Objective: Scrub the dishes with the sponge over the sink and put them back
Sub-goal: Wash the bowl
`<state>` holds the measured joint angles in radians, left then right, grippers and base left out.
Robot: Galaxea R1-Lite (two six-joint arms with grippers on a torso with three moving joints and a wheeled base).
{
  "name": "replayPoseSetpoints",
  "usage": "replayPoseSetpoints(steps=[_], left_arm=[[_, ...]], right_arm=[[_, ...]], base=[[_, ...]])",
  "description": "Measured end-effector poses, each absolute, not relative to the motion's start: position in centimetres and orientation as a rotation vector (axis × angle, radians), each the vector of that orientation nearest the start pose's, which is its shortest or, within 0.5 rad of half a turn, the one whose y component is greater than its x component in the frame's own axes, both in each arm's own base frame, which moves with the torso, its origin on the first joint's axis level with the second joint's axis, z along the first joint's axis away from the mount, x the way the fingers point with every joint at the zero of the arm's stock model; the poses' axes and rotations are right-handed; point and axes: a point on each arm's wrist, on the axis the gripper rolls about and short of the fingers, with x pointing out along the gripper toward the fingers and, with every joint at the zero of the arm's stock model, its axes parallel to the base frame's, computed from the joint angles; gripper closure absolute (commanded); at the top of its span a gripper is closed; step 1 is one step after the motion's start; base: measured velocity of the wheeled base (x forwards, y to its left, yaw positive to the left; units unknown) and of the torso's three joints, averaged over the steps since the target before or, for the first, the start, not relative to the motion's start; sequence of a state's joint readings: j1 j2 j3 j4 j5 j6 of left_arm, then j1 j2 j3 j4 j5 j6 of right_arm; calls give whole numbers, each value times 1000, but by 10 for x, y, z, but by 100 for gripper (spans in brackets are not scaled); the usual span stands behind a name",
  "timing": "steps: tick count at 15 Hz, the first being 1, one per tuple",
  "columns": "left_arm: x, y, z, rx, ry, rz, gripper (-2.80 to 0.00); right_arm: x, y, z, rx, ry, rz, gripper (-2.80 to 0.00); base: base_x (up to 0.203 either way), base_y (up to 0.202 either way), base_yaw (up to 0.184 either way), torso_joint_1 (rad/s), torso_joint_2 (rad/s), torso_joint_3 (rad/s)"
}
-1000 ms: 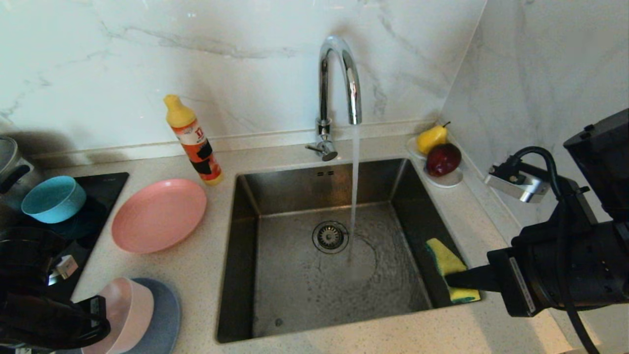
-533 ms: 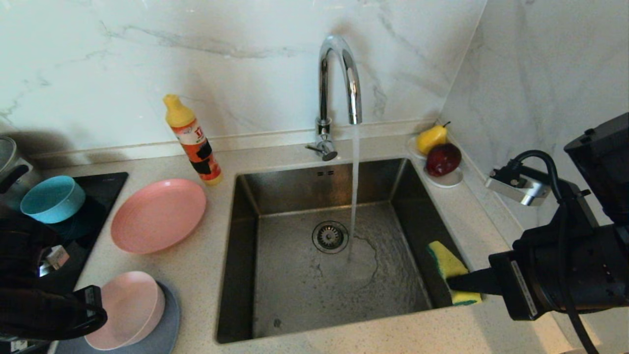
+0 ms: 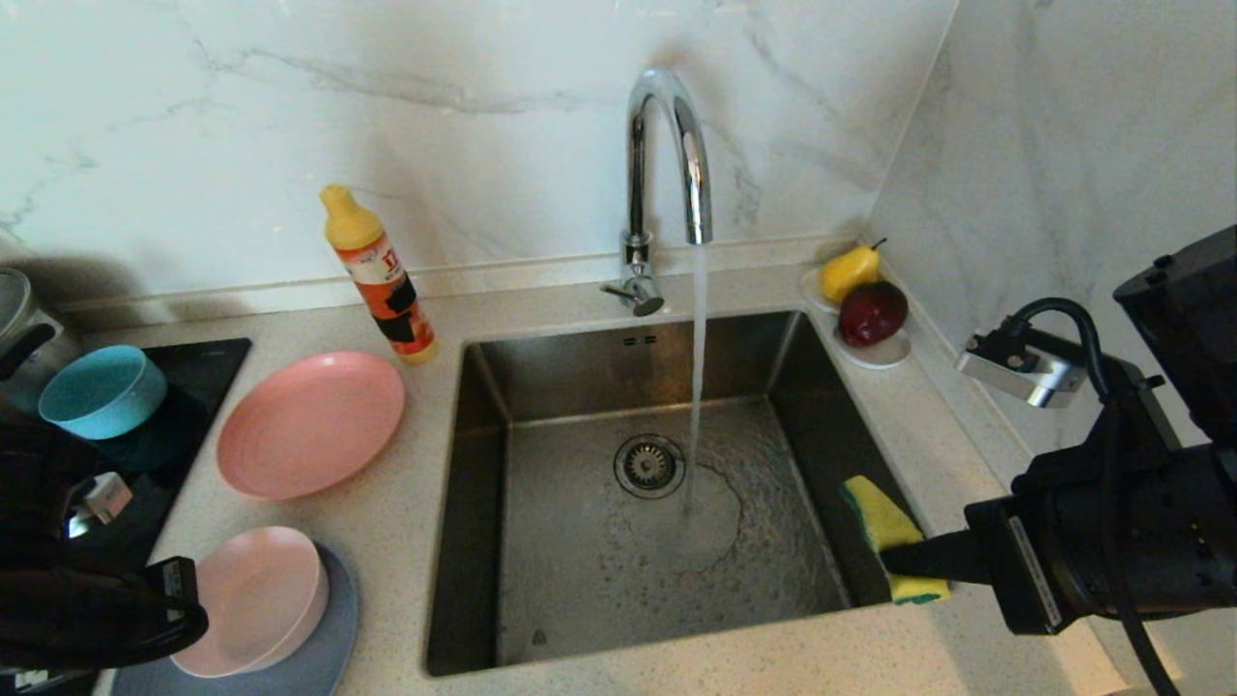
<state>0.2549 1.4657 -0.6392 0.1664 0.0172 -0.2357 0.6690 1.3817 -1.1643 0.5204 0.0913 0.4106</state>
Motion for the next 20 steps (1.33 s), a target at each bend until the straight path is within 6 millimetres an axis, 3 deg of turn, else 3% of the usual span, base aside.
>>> replayPoseSetpoints(steps=[11, 20], left_arm=[[195, 47, 127, -486, 990, 275, -280], [204, 49, 121, -492, 986, 277, -280]], right_arm=[[160, 129, 262, 161, 856, 562, 0], [160, 129, 263, 160, 852, 565, 0]], base=[[0, 0, 0, 0, 0, 0], [0, 0, 0, 0, 0, 0]])
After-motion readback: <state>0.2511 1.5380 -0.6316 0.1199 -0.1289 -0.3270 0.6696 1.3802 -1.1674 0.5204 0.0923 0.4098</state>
